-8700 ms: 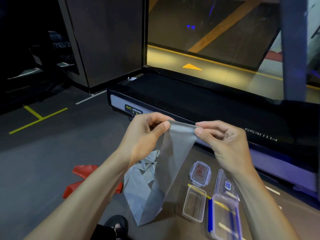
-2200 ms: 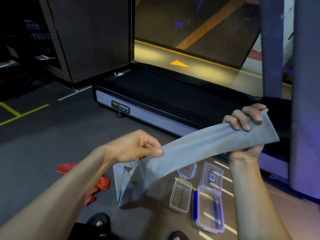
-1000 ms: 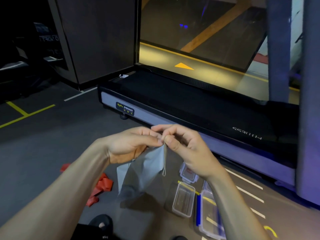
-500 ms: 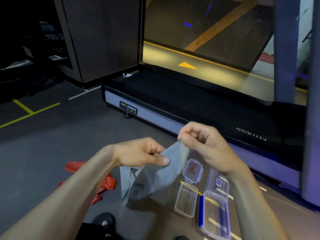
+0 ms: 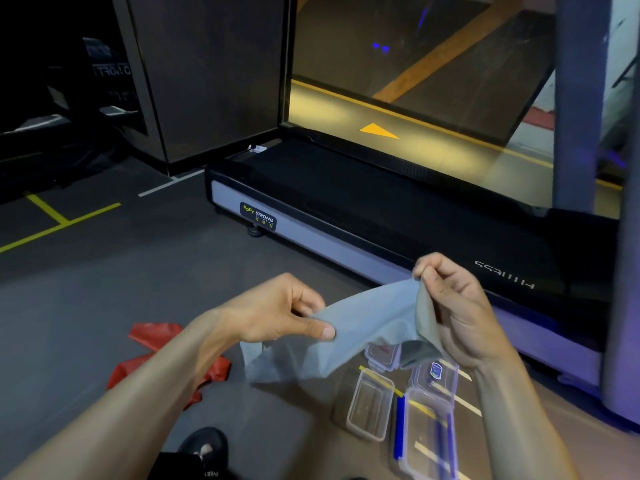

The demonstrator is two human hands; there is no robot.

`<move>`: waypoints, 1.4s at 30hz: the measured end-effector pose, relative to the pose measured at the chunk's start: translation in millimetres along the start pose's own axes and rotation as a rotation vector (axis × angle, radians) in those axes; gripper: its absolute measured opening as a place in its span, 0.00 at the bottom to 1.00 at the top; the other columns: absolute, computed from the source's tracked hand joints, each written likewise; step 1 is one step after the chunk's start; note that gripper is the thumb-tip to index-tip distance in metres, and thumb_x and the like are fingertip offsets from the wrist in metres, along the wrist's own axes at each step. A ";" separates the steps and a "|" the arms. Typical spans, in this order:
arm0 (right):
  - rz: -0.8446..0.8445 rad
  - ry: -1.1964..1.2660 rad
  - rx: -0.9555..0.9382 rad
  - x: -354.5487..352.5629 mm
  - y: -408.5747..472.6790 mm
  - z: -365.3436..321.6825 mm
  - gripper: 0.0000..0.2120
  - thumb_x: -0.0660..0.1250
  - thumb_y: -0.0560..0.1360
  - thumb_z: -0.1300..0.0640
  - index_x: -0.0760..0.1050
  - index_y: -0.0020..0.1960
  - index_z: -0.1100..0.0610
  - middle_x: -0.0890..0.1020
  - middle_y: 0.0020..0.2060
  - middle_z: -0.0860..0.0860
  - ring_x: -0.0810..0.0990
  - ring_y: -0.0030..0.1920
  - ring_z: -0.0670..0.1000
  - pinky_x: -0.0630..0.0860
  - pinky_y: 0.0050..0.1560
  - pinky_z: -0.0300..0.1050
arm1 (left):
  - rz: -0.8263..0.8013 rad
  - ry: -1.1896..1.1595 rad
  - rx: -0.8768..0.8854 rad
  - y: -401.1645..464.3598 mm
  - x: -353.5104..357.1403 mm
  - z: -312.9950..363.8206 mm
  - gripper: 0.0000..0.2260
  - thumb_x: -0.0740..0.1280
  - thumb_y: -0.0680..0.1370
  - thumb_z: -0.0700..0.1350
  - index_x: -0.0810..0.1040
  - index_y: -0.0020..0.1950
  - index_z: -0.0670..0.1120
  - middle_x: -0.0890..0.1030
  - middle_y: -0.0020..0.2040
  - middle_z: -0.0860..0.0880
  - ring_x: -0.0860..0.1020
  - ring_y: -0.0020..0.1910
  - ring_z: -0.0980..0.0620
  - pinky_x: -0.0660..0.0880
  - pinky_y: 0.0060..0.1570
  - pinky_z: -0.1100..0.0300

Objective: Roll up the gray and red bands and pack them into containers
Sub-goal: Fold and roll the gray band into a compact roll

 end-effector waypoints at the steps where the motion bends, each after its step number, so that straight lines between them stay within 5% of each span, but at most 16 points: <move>1: 0.003 0.007 0.005 -1.2 -1.1 1.8 0.05 0.69 0.74 0.53 0.79 0.43 0.54 0.75 0.36 0.53 0.73 0.34 0.48 0.72 0.35 0.39 | 0.010 0.001 -0.005 -0.5 -0.4 0.3 0.21 0.78 0.70 0.63 0.85 0.44 0.45 0.82 0.44 0.33 0.71 0.41 0.45 0.66 0.43 0.46; 9: 0.058 0.035 0.035 -6.0 -2.0 10.0 0.09 0.66 0.79 0.58 0.80 0.40 0.53 0.76 0.35 0.51 0.74 0.33 0.46 0.74 0.34 0.36 | 0.061 0.027 0.008 1.6 -1.8 4.5 0.10 0.80 0.72 0.50 0.87 0.46 0.45 0.88 0.45 0.44 0.85 0.50 0.38 0.79 0.56 0.37; 12: 0.053 0.101 0.026 -6.9 0.3 10.3 0.07 0.65 0.78 0.57 0.79 0.41 0.54 0.75 0.37 0.51 0.73 0.35 0.46 0.73 0.35 0.37 | 0.031 -0.022 0.020 1.2 -1.9 7.7 0.07 0.79 0.74 0.48 0.86 0.46 0.46 0.87 0.45 0.45 0.85 0.46 0.40 0.80 0.52 0.43; 17: 0.062 0.140 -0.018 -8.1 2.2 6.9 0.06 0.65 0.77 0.56 0.77 0.42 0.54 0.75 0.36 0.51 0.73 0.32 0.45 0.73 0.33 0.37 | -0.002 -0.227 0.046 -4.2 -6.9 9.6 0.07 0.77 0.74 0.52 0.85 0.41 0.50 0.76 0.34 0.50 0.68 0.35 0.52 0.63 0.37 0.59; 22: 0.054 0.074 -0.037 -9.8 -1.9 3.2 0.06 0.66 0.77 0.56 0.77 0.42 0.54 0.76 0.36 0.50 0.75 0.32 0.44 0.74 0.32 0.36 | -0.046 -0.199 0.077 -10.8 -9.3 12.9 0.08 0.71 0.79 0.51 0.85 0.41 0.52 0.67 0.33 0.46 0.58 0.35 0.46 0.54 0.37 0.51; 27: -0.011 -0.050 -0.018 -10.3 -4.1 5.5 0.11 0.69 0.79 0.62 0.81 0.40 0.52 0.79 0.35 0.50 0.76 0.32 0.45 0.73 0.32 0.35 | -0.125 -0.346 0.026 -17.8 -14.9 15.4 0.08 0.69 0.81 0.42 0.85 0.44 0.46 0.83 0.38 0.48 0.80 0.36 0.56 0.76 0.38 0.65; 33: -0.116 -0.410 0.055 -1.7 -4.2 28.7 0.05 0.69 0.80 0.54 0.81 0.47 0.53 0.82 0.40 0.54 0.77 0.38 0.53 0.74 0.35 0.48 | -0.157 -0.428 0.027 -24.7 -22.4 11.7 0.11 0.75 0.76 0.50 0.85 0.48 0.43 0.84 0.43 0.47 0.82 0.41 0.54 0.78 0.45 0.63; 37: -0.141 -0.347 -0.015 16.0 -4.1 30.0 0.11 0.71 0.77 0.42 0.81 0.48 0.49 0.84 0.48 0.54 0.81 0.49 0.52 0.76 0.50 0.49 | -0.176 -0.656 0.115 -24.9 -25.0 10.8 0.20 0.79 0.72 0.51 0.83 0.53 0.37 0.84 0.44 0.44 0.84 0.42 0.51 0.79 0.45 0.58; 39: -0.130 -0.222 -0.021 18.2 -2.9 32.8 0.13 0.73 0.75 0.40 0.80 0.47 0.50 0.84 0.56 0.57 0.82 0.59 0.59 0.76 0.60 0.57 | -0.216 -0.753 0.201 -27.1 -24.4 15.6 0.15 0.76 0.75 0.49 0.84 0.56 0.40 0.86 0.46 0.46 0.85 0.44 0.52 0.81 0.47 0.60; 42: -0.096 0.079 0.003 19.7 0.5 30.0 0.14 0.76 0.73 0.43 0.79 0.46 0.52 0.84 0.54 0.56 0.80 0.63 0.60 0.77 0.63 0.55 | -0.130 -0.766 0.227 -30.8 -28.5 16.0 0.12 0.77 0.74 0.52 0.87 0.53 0.47 0.86 0.43 0.50 0.84 0.41 0.57 0.80 0.44 0.64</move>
Point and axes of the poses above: each hand's wrist, its own y-axis towards the middle knuckle, its own x-axis out of the palm, z = x × y, the point moved 4 cm from there along y, towards the middle knuckle
